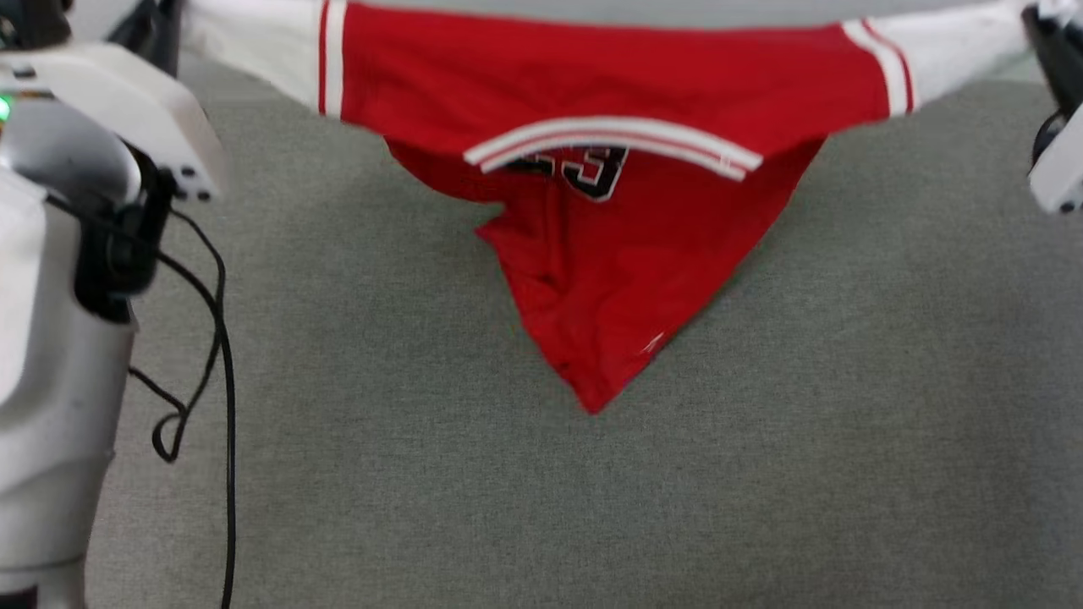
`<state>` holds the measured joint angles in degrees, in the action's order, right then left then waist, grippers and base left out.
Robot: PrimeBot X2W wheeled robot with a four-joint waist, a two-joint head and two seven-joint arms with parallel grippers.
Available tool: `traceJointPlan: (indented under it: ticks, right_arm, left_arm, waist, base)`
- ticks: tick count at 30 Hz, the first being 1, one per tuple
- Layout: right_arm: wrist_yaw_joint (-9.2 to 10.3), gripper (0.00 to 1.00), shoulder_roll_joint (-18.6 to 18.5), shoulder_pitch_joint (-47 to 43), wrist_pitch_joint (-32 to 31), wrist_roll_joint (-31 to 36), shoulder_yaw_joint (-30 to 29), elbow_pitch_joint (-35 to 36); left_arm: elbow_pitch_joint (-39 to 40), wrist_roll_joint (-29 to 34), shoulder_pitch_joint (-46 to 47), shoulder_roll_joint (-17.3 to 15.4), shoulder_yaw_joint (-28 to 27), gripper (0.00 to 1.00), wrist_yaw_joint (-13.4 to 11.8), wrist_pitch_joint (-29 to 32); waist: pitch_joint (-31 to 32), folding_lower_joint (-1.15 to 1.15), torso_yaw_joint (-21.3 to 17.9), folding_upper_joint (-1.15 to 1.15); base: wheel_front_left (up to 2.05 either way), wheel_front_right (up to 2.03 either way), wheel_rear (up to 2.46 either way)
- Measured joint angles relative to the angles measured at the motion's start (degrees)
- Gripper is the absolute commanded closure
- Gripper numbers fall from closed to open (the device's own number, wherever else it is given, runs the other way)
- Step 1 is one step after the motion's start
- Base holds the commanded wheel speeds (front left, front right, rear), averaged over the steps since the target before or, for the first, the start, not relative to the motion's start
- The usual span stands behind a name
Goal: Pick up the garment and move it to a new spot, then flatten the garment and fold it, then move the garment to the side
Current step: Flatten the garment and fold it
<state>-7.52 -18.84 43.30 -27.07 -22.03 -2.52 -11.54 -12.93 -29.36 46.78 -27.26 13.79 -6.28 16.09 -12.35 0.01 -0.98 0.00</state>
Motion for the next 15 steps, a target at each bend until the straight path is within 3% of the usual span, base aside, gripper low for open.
traceJointPlan:
  ticks: [15]
  right_arm:
    - [-0.02,1.0,-1.3,33.1,11.1,4.4,4.1,-15.0]
  left_arm:
    - [-17.1,4.1,31.8,0.2,-1.0,1.0,2.3,-8.6]
  waist:
    - [-11.0,0.0,-1.0,0.0]
  base:
    - [0.0,0.0,0.0]
